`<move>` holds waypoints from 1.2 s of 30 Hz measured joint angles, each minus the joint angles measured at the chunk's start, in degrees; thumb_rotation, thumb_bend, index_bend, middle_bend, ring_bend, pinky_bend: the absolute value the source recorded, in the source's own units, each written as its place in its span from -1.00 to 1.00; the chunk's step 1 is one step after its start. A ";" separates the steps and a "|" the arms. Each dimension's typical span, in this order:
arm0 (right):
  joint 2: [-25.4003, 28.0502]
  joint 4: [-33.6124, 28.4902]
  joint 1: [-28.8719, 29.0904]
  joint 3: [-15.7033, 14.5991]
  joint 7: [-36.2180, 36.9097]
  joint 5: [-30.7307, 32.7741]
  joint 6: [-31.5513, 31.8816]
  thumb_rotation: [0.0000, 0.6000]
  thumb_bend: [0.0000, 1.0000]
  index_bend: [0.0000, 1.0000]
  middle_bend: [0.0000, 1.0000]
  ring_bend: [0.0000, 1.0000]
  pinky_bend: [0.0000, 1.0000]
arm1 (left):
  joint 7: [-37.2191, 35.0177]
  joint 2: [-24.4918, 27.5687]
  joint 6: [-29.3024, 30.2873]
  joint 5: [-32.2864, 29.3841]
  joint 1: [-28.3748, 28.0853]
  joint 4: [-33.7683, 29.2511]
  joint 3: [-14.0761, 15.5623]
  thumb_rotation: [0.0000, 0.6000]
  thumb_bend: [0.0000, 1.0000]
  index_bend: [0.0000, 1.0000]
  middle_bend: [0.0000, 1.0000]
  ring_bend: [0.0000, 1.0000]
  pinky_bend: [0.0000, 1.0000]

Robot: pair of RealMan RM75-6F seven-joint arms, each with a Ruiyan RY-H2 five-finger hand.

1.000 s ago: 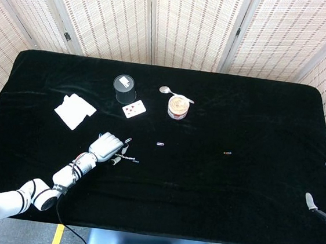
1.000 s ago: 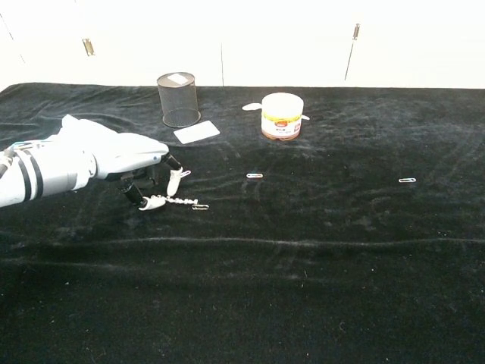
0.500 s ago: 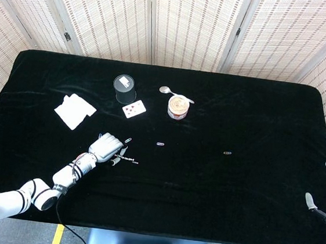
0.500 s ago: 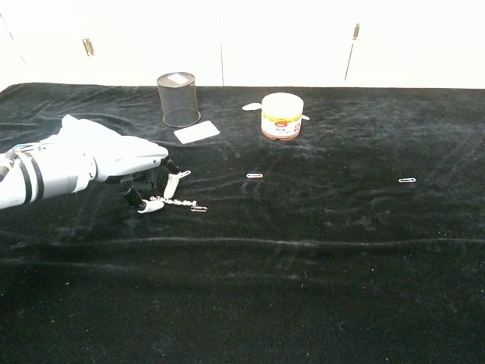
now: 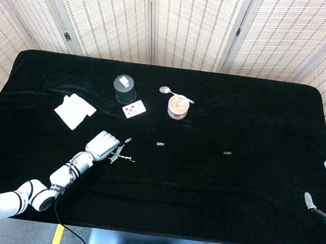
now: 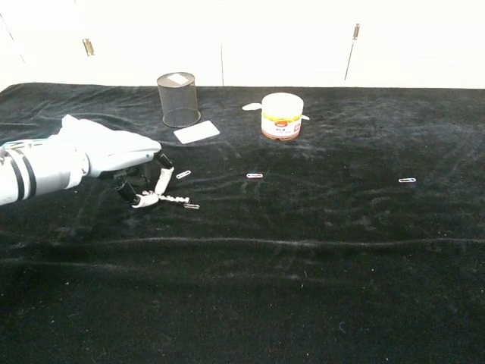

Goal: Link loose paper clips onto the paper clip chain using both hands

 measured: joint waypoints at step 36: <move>-0.51 -0.16 1.49 0.19 -1.59 1.18 -2.72 1.00 -0.27 -1.00 -1.00 -1.00 -1.00 | -13.09 -0.06 -4.22 -2.53 0.99 14.72 -2.28 1.00 0.09 0.60 0.98 0.97 1.00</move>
